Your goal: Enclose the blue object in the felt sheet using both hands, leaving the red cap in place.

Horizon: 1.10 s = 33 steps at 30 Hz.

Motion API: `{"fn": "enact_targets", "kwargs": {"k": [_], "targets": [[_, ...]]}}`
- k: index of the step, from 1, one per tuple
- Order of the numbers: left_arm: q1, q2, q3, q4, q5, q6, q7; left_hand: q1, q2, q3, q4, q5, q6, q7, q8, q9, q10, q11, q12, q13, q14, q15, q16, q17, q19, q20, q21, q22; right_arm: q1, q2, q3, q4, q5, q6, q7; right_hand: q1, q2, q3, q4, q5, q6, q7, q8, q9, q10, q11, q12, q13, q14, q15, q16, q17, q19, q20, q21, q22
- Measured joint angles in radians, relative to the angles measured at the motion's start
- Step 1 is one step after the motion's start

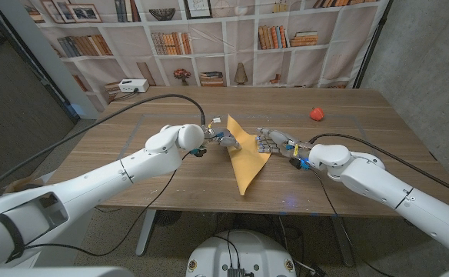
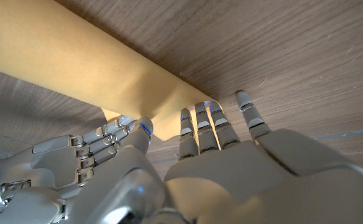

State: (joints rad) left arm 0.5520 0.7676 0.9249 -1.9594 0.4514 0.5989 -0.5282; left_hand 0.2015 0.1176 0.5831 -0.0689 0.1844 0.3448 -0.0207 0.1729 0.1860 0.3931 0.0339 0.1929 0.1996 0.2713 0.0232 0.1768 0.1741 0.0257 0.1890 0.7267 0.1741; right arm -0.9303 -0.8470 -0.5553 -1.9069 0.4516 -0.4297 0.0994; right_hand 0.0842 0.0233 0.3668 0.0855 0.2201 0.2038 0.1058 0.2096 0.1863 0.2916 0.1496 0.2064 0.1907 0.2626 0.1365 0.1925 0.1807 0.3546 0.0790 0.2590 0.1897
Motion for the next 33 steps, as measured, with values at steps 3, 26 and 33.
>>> {"fn": "enact_targets", "kwargs": {"k": [3,26,33], "targets": [[-0.023,0.006,0.037,0.003,0.0,0.003,-0.001,0.0,0.0,0.0,0.0,0.0,-0.01,0.007,0.0,0.0,-0.005,0.002,0.002,0.0,-0.002,-0.002,0.0,0.0,0.0,0.0,0.0,0.0,-0.027,0.014,0.021,0.021,0.016,0.154,-0.014,0.015,0.015,0.009,-0.012,0.0,0.038,-0.024,0.009,0.0,0.04,-0.04,0.009,0.001,0.011,-0.01,0.004,0.0,0.0,0.001,0.0,0.0],[-0.036,0.012,0.073,-0.01,0.001,0.037,-0.001,-0.013,-0.013,0.004,-0.004,0.0,-0.06,0.01,0.0,0.0,-0.018,0.007,0.0,-0.1,-0.014,0.0,0.001,0.0,-0.008,-0.002,-0.02,-0.001,-0.158,0.363,0.178,0.361,0.228,0.782,0.126,0.109,0.057,0.051,-0.089,-0.007,0.118,-0.072,0.013,0.0,0.058,-0.058,-0.003,0.0,0.019,-0.03,0.003,0.0,-0.045,0.068,-0.016,-0.006],[-0.007,0.018,0.044,-0.02,-0.048,0.035,0.029,-0.018,-0.008,0.012,-0.012,0.0,-0.06,0.01,0.005,0.0,-0.023,0.009,0.003,-0.143,-0.006,-0.004,0.015,0.0,-0.009,-0.002,-0.019,-0.145,-0.186,0.459,0.222,0.414,0.339,1.074,0.191,0.118,0.053,0.054,-0.104,-0.014,0.124,-0.077,0.012,0.0,0.051,-0.058,-0.007,0.0,0.012,-0.048,0.0,0.0,-0.04,0.055,-0.023,-0.006]]}}
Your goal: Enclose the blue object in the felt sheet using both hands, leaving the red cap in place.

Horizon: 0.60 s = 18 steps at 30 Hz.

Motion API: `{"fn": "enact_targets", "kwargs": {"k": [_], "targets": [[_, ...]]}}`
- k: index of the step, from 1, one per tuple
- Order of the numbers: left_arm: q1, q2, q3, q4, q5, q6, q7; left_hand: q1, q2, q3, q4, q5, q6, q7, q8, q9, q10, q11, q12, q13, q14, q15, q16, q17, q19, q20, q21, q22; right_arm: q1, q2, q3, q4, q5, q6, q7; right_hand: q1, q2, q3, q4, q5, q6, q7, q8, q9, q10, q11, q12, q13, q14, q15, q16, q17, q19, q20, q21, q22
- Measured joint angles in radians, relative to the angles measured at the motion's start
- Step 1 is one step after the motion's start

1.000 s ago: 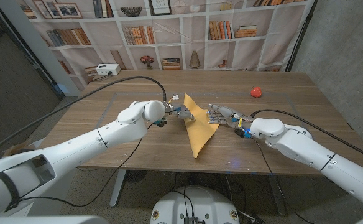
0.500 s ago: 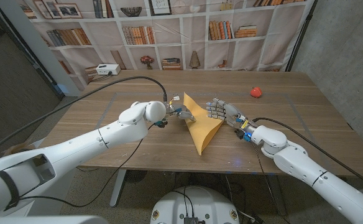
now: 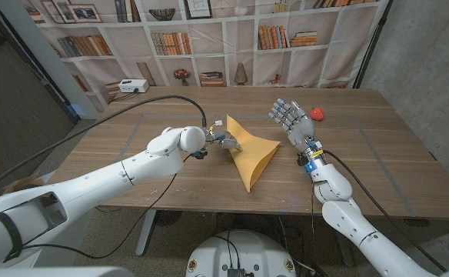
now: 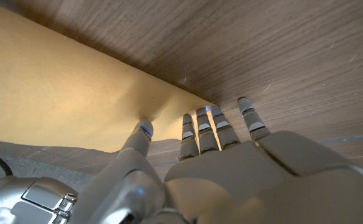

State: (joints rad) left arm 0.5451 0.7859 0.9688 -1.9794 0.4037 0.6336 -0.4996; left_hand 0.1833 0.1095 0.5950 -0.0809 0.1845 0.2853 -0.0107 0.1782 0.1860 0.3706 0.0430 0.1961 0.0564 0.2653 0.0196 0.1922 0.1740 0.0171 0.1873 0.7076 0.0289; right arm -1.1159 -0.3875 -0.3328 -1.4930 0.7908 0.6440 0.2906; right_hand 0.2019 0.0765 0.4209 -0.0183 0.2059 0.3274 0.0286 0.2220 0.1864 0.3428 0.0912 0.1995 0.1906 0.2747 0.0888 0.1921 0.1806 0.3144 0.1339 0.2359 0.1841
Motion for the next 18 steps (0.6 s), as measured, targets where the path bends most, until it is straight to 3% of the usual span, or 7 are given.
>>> {"fn": "enact_targets", "kwargs": {"k": [2,3,5,6,18], "targets": [[0.0,0.0,0.0,0.0,-0.024,-0.007,0.017,0.0,0.0,0.002,-0.002,0.0,0.0,0.0,0.0,0.0,0.001,0.0,0.018,0.009,0.01,-0.001,0.003,0.0,0.0,0.0,0.0,0.0,-0.007,0.01,0.007,0.003,0.0,0.0,0.0,0.004,-0.003,-0.001,-0.007,0.0,0.0,0.0,-0.004,0.0,-0.003,0.003,0.0,0.0,0.0,0.0,0.0,0.0,0.0,0.0,0.0,0.0],[0.039,0.004,-0.053,-0.001,-0.06,-0.019,0.039,0.0,0.0,0.004,-0.004,0.0,0.0,0.0,0.001,0.0,0.003,-0.001,0.018,0.095,0.021,0.003,0.008,0.001,0.0,0.0,0.0,0.0,-0.014,0.019,0.013,0.005,0.002,0.046,-0.007,0.004,-0.003,0.001,-0.01,0.0,0.0,0.0,-0.004,0.0,-0.003,0.003,0.0,0.0,-0.004,0.004,0.0,0.0,-0.001,0.001,0.0,0.0],[0.039,0.004,-0.053,-0.001,-0.112,-0.039,0.069,0.0,0.001,0.006,-0.006,0.0,0.0,0.0,0.001,0.0,0.019,0.012,0.018,0.151,0.037,0.017,0.009,0.002,-0.001,0.0,-0.001,0.0,-0.024,0.028,0.022,0.005,0.002,0.046,-0.007,0.008,-0.008,0.0,-0.012,0.0,0.0,0.0,-0.008,0.0,-0.003,0.003,-0.004,0.0,-0.011,0.011,0.0,0.0,-0.006,0.006,0.0,0.0],[0.081,0.006,-0.111,0.002,-0.134,-0.048,0.081,0.006,0.006,0.009,-0.009,0.0,0.0,0.0,0.001,0.0,0.016,0.017,0.016,0.156,0.036,0.023,0.012,0.002,-0.019,-0.003,-0.001,0.0,-0.028,0.03,0.025,0.005,0.002,0.046,-0.007,0.008,-0.008,-0.002,-0.013,0.0,0.0,0.0,-0.008,0.0,-0.007,0.007,-0.004,0.0,-0.011,0.011,-0.004,0.0,-0.01,0.01,0.0,0.0],[0.233,0.012,-0.322,0.024,-0.492,-0.221,0.219,0.012,0.002,0.018,-0.026,0.0,-0.005,0.0,0.001,0.0,0.002,0.023,0.014,0.153,0.031,0.051,0.002,0.003,-0.023,-0.009,-0.02,0.002,-0.068,0.037,0.047,-0.01,-0.029,0.09,-0.072,0.013,-0.013,-0.006,-0.025,-0.006,-0.004,-0.004,-0.012,0.0,-0.02,0.009,-0.007,0.0,-0.027,0.027,-0.008,0.0,-0.027,0.027,-0.008,0.0]]}}
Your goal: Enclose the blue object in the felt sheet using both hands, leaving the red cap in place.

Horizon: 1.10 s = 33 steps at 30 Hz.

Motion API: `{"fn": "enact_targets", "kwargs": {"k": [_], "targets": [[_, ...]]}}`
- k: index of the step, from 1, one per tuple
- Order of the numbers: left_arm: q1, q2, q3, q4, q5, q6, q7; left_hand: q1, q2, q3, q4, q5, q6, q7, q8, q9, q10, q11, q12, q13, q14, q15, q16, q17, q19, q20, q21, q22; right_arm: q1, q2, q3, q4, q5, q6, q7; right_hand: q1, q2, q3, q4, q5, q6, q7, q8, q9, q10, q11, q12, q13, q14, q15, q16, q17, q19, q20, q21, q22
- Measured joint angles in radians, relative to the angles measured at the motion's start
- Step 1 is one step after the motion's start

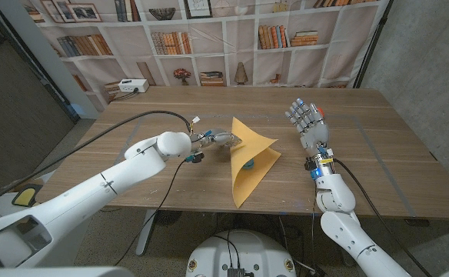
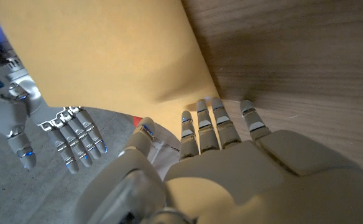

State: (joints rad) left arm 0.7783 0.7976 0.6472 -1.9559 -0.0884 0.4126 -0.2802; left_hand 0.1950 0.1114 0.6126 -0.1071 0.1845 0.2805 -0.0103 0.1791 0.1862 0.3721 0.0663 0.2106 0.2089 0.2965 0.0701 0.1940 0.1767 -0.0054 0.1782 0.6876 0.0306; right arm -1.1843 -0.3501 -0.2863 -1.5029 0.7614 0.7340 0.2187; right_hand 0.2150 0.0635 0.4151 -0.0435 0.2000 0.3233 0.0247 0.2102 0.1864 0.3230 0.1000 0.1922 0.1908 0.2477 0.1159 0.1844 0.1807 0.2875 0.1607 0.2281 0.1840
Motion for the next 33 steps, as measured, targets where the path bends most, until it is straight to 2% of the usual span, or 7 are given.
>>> {"fn": "enact_targets", "kwargs": {"k": [1,3,11,20,22,25,33], "targets": [[0.007,0.002,-0.011,0.001,-0.028,-0.012,0.006,0.002,-0.002,0.002,-0.002,0.0,-0.006,0.0,0.0,0.0,-0.008,0.0,0.0,0.0,-0.002,0.002,0.0,0.0,0.001,0.001,-0.002,0.062,-0.003,0.0,0.001,-0.001,-0.001,0.0,-0.003,0.0,0.0,-0.002,-0.002,-0.001,0.0,0.0,0.0,0.0,0.0,0.0,0.0,0.0,0.0,0.0,0.0,0.0,0.0,0.0,0.0,0.0],[0.022,0.008,-0.036,0.004,-0.079,-0.035,0.013,0.002,-0.002,-0.002,-0.006,0.0,-0.01,0.003,0.0,0.0,-0.01,0.001,-0.004,0.0,-0.004,0.004,0.0,0.0,0.031,0.032,-0.004,0.148,-0.007,0.0,0.002,-0.003,-0.001,0.0,-0.008,0.003,-0.003,-0.003,-0.003,-0.001,0.0,0.0,-0.004,0.0,0.0,0.0,0.0,0.0,0.0,0.0,0.0,0.0,0.0,0.0,0.0,0.0],[0.085,0.02,-0.127,0.022,-0.242,-0.127,0.04,0.006,-0.006,0.002,-0.019,0.0,-0.065,0.005,0.0,0.0,-0.054,0.008,-0.011,0.003,-0.029,0.022,-0.006,0.003,0.009,0.033,-0.023,0.151,-0.02,0.001,0.006,-0.011,-0.006,-0.004,-0.027,0.004,-0.004,-0.003,-0.003,0.0,0.0,0.0,-0.007,0.0,0.0,0.0,0.0,0.0,-0.007,0.003,0.0,0.0,0.0,0.0,0.0,0.0],[0.186,0.016,-0.228,0.055,-0.403,-0.314,0.091,0.003,-0.016,0.001,-0.026,0.0,-0.158,-0.02,-0.006,0.0,-0.17,-0.009,-0.023,0.003,-0.118,0.029,-0.013,0.003,-0.034,0.034,-0.064,0.152,-0.033,0.002,0.004,-0.03,-0.028,-0.018,-0.06,0.004,-0.004,-0.007,-0.007,0.0,0.0,0.0,-0.007,0.0,0.0,0.0,0.0,0.003,-0.007,0.003,0.0,0.0,0.0,0.0,-0.008,0.0],[0.2,0.014,-0.239,0.059,-0.422,-0.357,0.105,-0.002,-0.021,-0.002,-0.029,0.0,-0.173,-0.024,-0.006,0.0,-0.191,-0.011,-0.023,0.003,-0.133,0.028,-0.016,0.003,-0.038,0.031,-0.07,0.154,-0.034,0.003,0.001,-0.035,-0.034,-0.021,-0.067,0.004,-0.004,-0.004,-0.009,0.0,-0.004,-0.003,-0.011,0.0,0.0,0.0,0.0,0.003,-0.007,0.003,0.0,0.0,0.0,0.0,-0.008,0.0],[0.245,0.003,-0.275,0.076,-0.446,-0.424,0.126,0.001,-0.026,-0.005,-0.031,0.0,-0.205,-0.046,-0.006,0.0,-0.231,-0.01,-0.023,0.003,-0.174,0.027,-0.017,0.003,-0.045,0.034,-0.081,0.153,-0.035,0.004,-0.005,-0.044,-0.054,-0.031,-0.087,0.004,-0.004,-0.002,-0.011,0.0,-0.004,-0.003,-0.011,0.0,0.0,0.0,0.0,0.003,-0.007,0.003,0.0,0.0,0.0,0.0,-0.008,0.0],[0.316,-0.027,-0.335,0.125,-0.497,-0.576,0.156,-0.001,-0.039,-0.013,-0.039,0.0,-0.248,-0.07,-0.006,-0.005,-0.297,-0.014,-0.023,0.003,-0.241,0.027,-0.02,0.003,-0.07,0.024,-0.107,0.153,-0.035,0.008,-0.021,-0.07,-0.11,-0.056,-0.149,0.004,-0.004,-0.007,-0.015,-0.005,-0.004,-0.003,-0.011,0.0,-0.005,0.005,0.0,0.003,-0.007,0.004,0.0,0.0,0.0,0.0,-0.008,0.005]]}}
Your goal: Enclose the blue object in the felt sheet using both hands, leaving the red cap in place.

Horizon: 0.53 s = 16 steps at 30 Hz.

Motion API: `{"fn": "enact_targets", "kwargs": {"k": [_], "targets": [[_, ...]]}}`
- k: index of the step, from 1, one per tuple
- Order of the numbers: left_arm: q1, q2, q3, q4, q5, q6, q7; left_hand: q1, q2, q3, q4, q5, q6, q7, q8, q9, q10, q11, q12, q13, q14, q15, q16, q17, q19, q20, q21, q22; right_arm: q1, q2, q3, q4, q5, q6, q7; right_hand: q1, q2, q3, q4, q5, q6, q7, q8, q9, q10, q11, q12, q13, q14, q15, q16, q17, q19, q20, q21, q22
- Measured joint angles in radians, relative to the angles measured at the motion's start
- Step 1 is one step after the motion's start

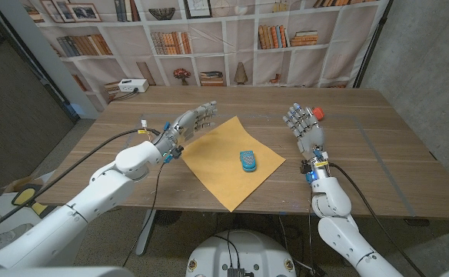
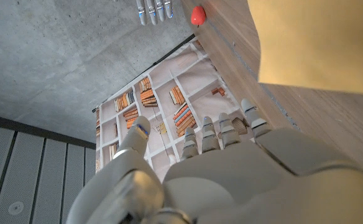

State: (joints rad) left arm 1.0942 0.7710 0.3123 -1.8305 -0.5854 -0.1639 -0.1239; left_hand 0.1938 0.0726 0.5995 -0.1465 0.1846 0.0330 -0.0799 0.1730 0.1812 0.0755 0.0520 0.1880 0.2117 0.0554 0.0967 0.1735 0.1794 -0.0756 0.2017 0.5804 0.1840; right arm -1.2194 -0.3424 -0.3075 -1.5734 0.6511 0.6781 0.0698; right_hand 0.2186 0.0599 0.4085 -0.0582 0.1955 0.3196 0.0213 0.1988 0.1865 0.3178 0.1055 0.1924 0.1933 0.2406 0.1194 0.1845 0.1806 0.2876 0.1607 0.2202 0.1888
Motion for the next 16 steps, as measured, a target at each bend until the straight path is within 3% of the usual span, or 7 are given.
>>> {"fn": "enact_targets", "kwargs": {"k": [11,16], "targets": [[0.034,-0.022,-0.043,0.093,-0.058,-0.138,-0.047,-0.009,-0.009,-0.008,-0.001,-0.004,0.008,-0.008,0.005,0.0,-0.006,0.002,0.0,-0.003,-0.02,0.001,0.0,0.0,-0.018,0.0,-0.011,0.0,-0.018,-0.003,-0.007,-0.069,-0.111,-0.05,-0.128,-0.006,-0.006,-0.001,-0.001,0.0,0.0,0.0,0.0,0.0,0.0,0.0,0.0,0.0,0.0,0.0,0.005,0.003,-0.002,-0.002,0.0,0.0],[0.034,-0.023,-0.045,0.1,-0.08,-0.168,-0.074,-0.009,-0.009,-0.011,0.003,-0.004,0.002,-0.01,0.005,0.0,-0.018,-0.004,0.0,-0.003,-0.032,0.002,0.0,0.0,-0.021,0.003,-0.019,0.0,-0.034,0.001,-0.013,-0.098,-0.119,-0.05,-0.128,-0.006,-0.005,-0.003,-0.003,0.0,0.0,0.0,0.0,0.0,0.0,0.0,0.0,0.0,0.0,0.0,0.005,0.003,-0.002,-0.002,0.0,0.0]]}}
